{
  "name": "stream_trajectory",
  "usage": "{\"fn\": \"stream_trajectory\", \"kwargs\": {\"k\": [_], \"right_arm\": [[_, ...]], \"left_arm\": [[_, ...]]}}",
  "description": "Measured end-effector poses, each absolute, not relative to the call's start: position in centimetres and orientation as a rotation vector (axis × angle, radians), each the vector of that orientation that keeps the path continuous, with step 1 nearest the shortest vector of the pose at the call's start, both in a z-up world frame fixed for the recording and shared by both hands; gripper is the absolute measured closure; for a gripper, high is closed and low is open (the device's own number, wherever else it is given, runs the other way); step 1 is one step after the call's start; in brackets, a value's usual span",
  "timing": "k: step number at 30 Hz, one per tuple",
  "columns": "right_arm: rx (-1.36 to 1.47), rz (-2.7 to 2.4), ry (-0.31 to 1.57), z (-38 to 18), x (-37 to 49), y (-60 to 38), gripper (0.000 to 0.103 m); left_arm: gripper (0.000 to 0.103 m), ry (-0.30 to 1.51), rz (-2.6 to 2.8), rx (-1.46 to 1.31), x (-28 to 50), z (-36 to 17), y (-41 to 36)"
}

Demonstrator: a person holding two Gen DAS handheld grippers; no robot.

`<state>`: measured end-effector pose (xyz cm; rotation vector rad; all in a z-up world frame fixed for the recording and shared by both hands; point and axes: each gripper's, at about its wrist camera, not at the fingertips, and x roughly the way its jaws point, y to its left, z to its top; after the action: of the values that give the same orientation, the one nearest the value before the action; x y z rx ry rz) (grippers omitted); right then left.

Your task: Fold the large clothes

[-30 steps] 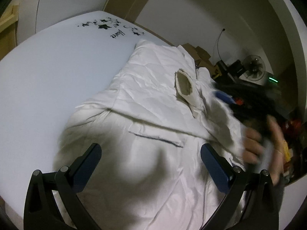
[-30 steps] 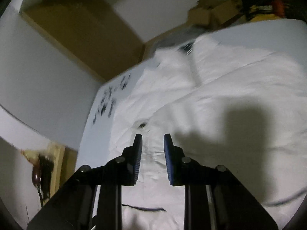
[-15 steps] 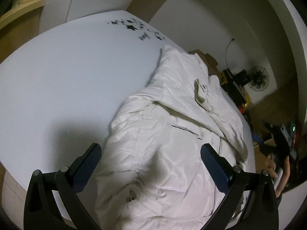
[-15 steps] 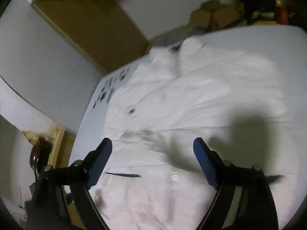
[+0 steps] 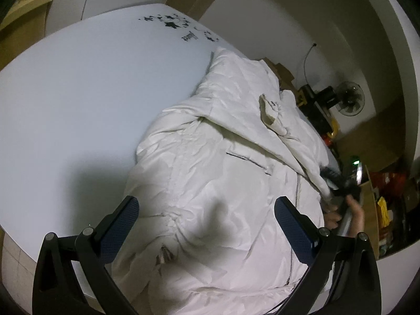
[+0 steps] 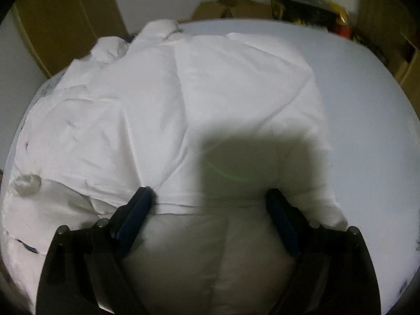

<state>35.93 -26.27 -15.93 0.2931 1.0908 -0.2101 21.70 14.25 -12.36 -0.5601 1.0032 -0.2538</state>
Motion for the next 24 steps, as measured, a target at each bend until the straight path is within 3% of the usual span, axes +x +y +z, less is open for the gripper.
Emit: {"fn": "stream_trajectory", "kwargs": {"k": [4, 8, 10, 19, 21, 24], "right_arm": [[0.237, -0.229, 0.922, -12.5, 38.2, -25.0, 0.011], [0.176, -0.243, 1.015, -17.1, 42.6, -24.1, 0.01], [0.133, -0.273, 0.996, -18.4, 42.7, -23.3, 0.004], [0.104, -0.299, 0.998, -19.4, 42.9, -23.1, 0.0], [0.144, -0.352, 1.036, -17.6, 42.3, -22.2, 0.002], [0.073, -0.194, 0.877, -13.2, 40.3, -15.9, 0.004]], "left_arm": [[0.0, 1.001, -0.251, -0.577, 21.5, -12.5, 14.4], [0.0, 1.002, -0.256, -0.578, 21.2, -12.6, 14.2], [0.0, 1.01, -0.262, -0.578, 21.1, -12.8, 14.2], [0.0, 1.011, -0.248, -0.609, 21.2, -13.5, 15.1], [0.0, 1.006, -0.251, -0.605, 20.7, -13.4, 15.2], [0.0, 1.0, -0.242, -0.598, 20.2, -13.2, 15.3]]}}
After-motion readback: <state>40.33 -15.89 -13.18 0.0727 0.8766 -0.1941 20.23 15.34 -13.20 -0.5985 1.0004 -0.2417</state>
